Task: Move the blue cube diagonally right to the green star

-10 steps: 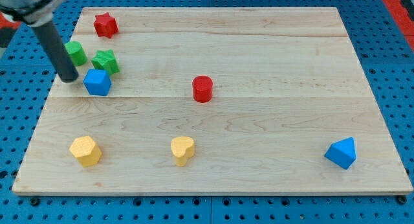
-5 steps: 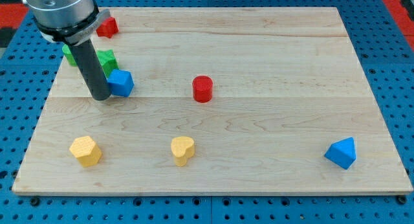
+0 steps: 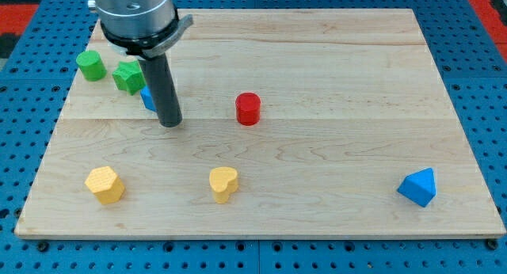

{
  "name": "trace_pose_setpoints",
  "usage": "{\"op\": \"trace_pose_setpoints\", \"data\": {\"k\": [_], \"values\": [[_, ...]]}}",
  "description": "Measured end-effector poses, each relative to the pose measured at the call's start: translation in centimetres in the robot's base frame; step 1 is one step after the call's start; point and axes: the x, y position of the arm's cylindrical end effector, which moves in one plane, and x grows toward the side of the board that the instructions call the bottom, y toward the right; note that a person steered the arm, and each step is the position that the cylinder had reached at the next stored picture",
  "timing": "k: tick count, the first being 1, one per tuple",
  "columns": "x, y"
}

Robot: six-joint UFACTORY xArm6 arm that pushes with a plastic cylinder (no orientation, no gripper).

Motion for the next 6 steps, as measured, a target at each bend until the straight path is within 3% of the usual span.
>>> {"op": "trace_pose_setpoints", "data": {"k": [2,6], "values": [[1.0,1.6],[-0.5,-4.0]]}}
